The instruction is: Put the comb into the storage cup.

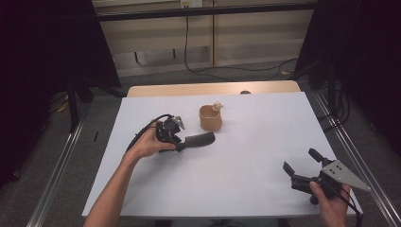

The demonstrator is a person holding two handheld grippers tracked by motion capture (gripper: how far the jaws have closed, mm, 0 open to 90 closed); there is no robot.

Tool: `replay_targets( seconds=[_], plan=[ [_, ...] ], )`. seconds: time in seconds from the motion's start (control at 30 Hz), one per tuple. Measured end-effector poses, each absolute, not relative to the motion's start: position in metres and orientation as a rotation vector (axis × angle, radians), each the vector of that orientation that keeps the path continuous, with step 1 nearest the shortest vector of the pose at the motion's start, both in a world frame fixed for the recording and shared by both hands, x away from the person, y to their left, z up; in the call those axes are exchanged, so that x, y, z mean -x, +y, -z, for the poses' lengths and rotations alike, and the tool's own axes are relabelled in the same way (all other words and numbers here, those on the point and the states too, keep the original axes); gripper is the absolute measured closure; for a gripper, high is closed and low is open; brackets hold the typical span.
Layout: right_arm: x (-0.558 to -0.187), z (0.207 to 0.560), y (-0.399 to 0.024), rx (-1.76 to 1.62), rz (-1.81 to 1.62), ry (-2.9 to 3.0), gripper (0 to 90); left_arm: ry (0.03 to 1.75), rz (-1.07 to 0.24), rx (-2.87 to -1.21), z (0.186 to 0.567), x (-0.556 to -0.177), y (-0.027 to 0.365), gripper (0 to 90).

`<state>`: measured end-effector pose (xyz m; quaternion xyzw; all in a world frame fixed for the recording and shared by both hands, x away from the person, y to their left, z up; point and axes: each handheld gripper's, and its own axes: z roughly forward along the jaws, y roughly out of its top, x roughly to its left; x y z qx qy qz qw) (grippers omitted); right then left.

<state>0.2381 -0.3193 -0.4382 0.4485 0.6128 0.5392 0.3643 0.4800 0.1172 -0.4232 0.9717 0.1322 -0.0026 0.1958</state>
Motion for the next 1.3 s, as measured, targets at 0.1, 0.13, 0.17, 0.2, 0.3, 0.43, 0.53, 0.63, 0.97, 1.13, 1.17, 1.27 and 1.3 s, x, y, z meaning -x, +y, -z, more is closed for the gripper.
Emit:
replay_targets(
  seconds=[0.1, 0.13, 0.17, 0.2, 0.3, 0.43, 0.53, 0.63, 0.97, 1.13, 1.17, 1.27, 1.3],
  plan=[
    [-0.238, 0.438, -0.319, -1.151, -1.389, 1.576, 0.2, 0.367, 0.019, -2.732, 0.424, -0.481, 0.117, 62.1],
    [-0.238, 0.438, -0.319, -1.153, -1.389, 1.577, 0.2, 0.364, 0.023, -2.736, 0.424, -0.482, 0.117, 62.7],
    [-0.238, 0.438, -0.319, -1.152, -1.387, 1.577, 0.2, 0.378, 0.018, -2.727, 0.424, -0.482, 0.116, 63.7],
    [-0.238, 0.438, -0.319, -1.152, -1.389, 1.576, 0.2, 0.381, 0.015, -2.725, 0.425, -0.481, 0.116, 63.9],
    [-0.238, 0.438, -0.319, -1.151, -1.390, 1.577, 0.2, 0.370, 0.029, -2.746, 0.424, -0.483, 0.114, 64.4],
    [-0.238, 0.438, -0.319, -1.154, -1.388, 1.578, 0.2, 0.300, 0.015, -2.796, 0.422, -0.485, 0.110, 64.6],
    [-0.238, 0.438, -0.319, -1.153, -1.388, 1.579, 0.2, 0.308, 0.011, -2.787, 0.423, -0.484, 0.109, 65.1],
    [-0.238, 0.438, -0.319, -1.152, -1.389, 1.579, 0.2, 0.318, 0.001, -2.790, 0.423, -0.484, 0.107, 66.6],
    [-0.238, 0.438, -0.319, -1.152, -1.389, 1.580, 0.2, 0.269, 0.017, -2.800, 0.423, -0.485, 0.107, 72.2],
    [-0.238, 0.438, -0.319, -1.147, -1.390, 1.581, 0.2, 0.265, 0.029, -2.798, 0.423, -0.487, 0.107, 72.4],
    [-0.238, 0.438, -0.319, -1.147, -1.391, 1.581, 0.2, 0.262, 0.029, -2.798, 0.423, -0.487, 0.107, 72.4],
    [-0.238, 0.438, -0.320, -1.152, -1.388, 1.578, 0.2, 0.262, 0.063, -2.787, 0.423, -0.488, 0.108, 72.5],
    [-0.238, 0.438, -0.320, -1.152, -1.388, 1.580, 0.2, 0.281, 0.054, -2.785, 0.423, -0.488, 0.108, 72.5]
  ],
)
